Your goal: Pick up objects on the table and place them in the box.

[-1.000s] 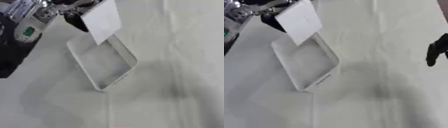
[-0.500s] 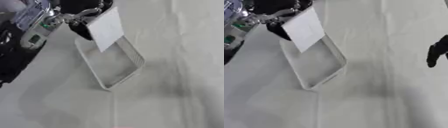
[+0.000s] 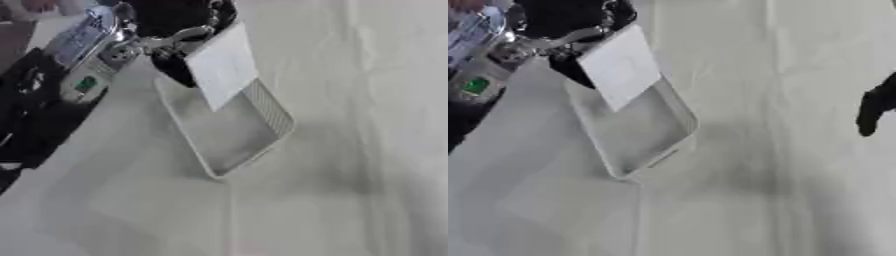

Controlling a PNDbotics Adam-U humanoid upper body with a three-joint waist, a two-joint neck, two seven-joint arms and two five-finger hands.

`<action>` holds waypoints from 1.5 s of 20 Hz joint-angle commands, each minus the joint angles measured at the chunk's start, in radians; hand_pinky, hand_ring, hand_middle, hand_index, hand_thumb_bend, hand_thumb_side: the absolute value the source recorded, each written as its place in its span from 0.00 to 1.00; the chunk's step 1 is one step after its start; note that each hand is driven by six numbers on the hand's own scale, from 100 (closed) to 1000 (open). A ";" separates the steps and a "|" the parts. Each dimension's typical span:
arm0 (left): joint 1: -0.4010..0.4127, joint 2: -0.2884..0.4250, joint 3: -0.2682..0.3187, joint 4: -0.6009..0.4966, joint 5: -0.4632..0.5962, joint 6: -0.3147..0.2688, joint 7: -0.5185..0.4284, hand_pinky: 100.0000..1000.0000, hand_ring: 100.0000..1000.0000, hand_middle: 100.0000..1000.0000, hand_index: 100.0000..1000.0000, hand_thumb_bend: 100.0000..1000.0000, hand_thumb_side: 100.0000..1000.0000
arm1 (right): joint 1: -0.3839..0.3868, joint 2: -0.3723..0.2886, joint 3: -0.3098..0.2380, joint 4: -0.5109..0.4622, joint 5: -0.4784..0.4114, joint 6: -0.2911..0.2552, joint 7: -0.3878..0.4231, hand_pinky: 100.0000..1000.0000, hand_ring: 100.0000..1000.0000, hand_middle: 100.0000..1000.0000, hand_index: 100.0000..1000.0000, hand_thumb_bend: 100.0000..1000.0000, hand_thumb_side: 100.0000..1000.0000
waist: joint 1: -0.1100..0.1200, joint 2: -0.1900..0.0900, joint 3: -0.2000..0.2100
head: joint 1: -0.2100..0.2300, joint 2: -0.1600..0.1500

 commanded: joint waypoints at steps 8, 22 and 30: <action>-0.034 -0.030 -0.048 0.007 -0.016 -0.019 -0.081 0.00 0.07 0.15 0.27 0.14 0.25 | 0.003 -0.002 -0.009 -0.013 0.007 0.006 -0.007 0.19 0.38 0.47 0.73 0.00 0.79 | -0.007 -0.027 0.013 | 0.011 0.000; -0.027 -0.070 -0.079 0.022 -0.021 -0.007 -0.146 0.00 0.17 0.22 0.33 0.20 0.37 | 0.004 -0.002 -0.011 -0.013 0.018 0.009 -0.013 0.19 0.38 0.47 0.73 0.00 0.79 | -0.012 -0.023 0.026 | 0.014 0.000; -0.026 -0.060 -0.085 -0.015 0.050 -0.040 -0.230 0.66 0.77 0.79 0.85 0.86 0.92 | 0.003 -0.001 -0.009 -0.013 0.023 0.014 -0.015 0.19 0.38 0.47 0.73 0.00 0.79 | -0.012 -0.023 0.031 | 0.012 0.000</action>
